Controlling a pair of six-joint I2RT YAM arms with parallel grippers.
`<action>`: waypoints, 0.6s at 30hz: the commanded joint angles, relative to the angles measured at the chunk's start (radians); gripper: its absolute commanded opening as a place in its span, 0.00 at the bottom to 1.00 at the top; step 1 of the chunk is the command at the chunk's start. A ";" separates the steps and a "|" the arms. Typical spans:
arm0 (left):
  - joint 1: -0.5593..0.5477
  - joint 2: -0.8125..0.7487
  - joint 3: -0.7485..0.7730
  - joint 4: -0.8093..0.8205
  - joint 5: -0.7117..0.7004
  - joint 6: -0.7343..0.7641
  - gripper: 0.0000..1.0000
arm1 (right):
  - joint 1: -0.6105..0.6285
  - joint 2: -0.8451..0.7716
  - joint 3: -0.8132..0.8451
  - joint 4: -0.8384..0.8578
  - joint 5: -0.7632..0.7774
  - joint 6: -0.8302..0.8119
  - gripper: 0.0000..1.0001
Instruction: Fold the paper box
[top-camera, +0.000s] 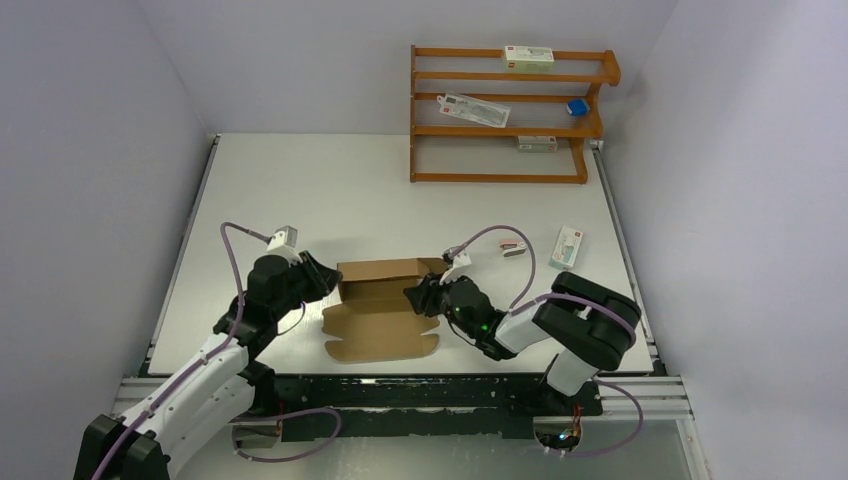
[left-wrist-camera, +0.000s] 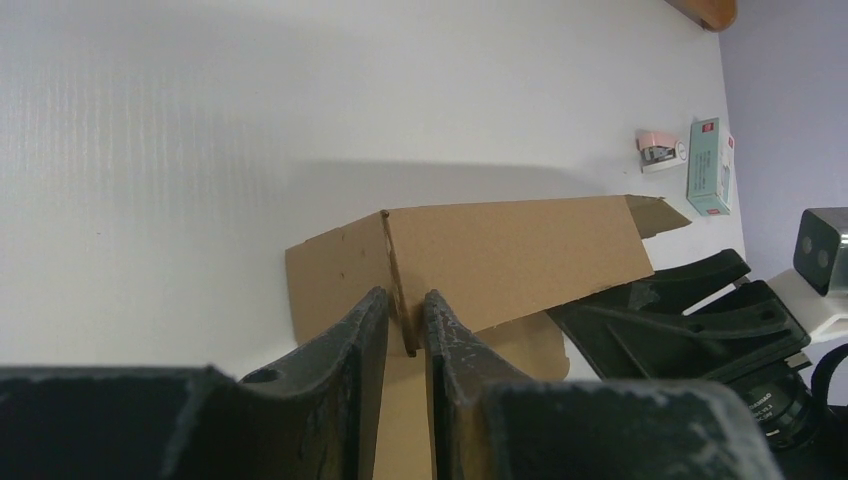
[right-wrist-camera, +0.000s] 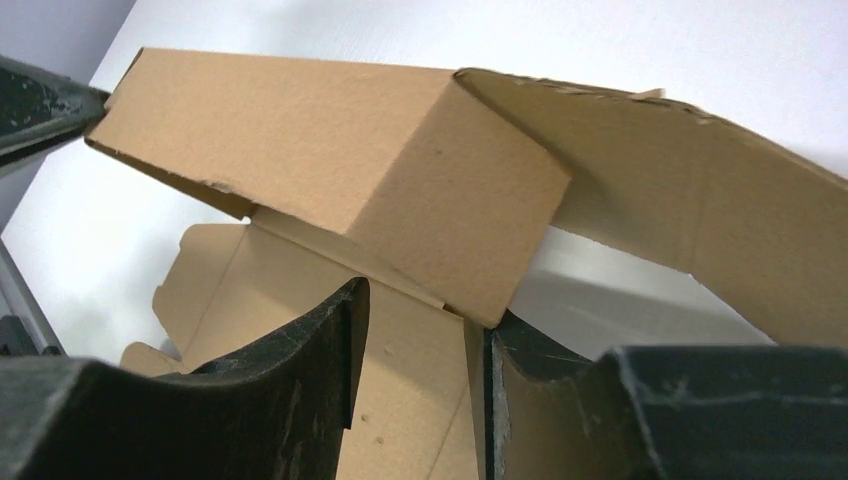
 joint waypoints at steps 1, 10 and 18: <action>-0.002 -0.019 0.003 -0.009 0.024 -0.010 0.25 | 0.021 0.037 0.027 0.087 -0.036 -0.077 0.43; -0.002 -0.030 0.013 -0.059 -0.029 0.014 0.25 | 0.024 -0.069 0.009 -0.013 -0.016 -0.146 0.49; -0.002 -0.039 0.047 -0.106 -0.058 0.045 0.27 | 0.024 -0.274 0.016 -0.311 -0.045 -0.185 0.52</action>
